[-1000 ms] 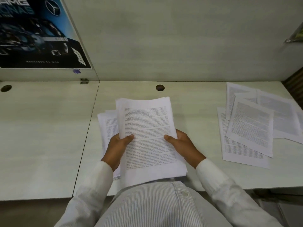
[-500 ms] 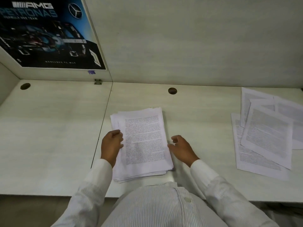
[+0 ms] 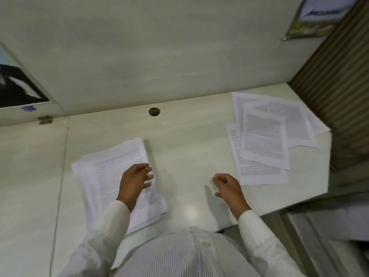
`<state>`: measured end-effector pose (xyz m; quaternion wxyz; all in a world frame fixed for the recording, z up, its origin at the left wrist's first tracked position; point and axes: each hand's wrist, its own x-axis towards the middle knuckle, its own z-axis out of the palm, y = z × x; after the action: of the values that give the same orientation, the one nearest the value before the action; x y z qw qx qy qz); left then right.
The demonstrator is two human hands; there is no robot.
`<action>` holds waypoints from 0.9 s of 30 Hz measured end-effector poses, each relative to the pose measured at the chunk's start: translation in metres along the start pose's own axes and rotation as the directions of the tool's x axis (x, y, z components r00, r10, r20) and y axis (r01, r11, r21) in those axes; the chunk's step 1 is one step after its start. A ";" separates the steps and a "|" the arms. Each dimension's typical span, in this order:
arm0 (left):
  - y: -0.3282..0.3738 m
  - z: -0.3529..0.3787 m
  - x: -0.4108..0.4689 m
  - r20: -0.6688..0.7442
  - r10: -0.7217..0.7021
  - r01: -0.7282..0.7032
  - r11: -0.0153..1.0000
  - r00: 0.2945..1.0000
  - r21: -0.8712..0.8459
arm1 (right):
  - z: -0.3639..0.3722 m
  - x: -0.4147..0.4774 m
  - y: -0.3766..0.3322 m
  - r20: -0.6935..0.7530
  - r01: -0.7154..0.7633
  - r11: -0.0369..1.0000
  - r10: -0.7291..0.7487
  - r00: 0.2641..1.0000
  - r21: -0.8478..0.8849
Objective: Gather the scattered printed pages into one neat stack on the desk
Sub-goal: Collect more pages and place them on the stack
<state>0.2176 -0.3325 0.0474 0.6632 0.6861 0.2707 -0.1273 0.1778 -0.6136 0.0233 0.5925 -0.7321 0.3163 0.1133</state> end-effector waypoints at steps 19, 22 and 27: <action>0.011 0.214 0.023 0.131 -0.127 0.090 0.962 0.983 0.256 | -0.220 0.154 -0.012 -0.332 -0.018 0.990 -0.029 0.943 -0.139; 0.011 0.246 0.034 0.136 -0.164 0.109 0.933 0.977 0.343 | -0.238 0.189 -0.019 -0.373 -0.089 0.961 -0.016 0.927 -0.263; 0.009 0.294 0.041 0.122 -0.206 0.126 0.873 0.971 0.470 | -0.245 0.217 -0.013 -0.338 -0.174 0.799 -0.039 0.940 -0.576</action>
<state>0.3106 -0.6118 0.0077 0.4891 0.7842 0.2341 -0.3017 0.3018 -0.9133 -0.0173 0.2650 -0.8776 0.3859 0.1032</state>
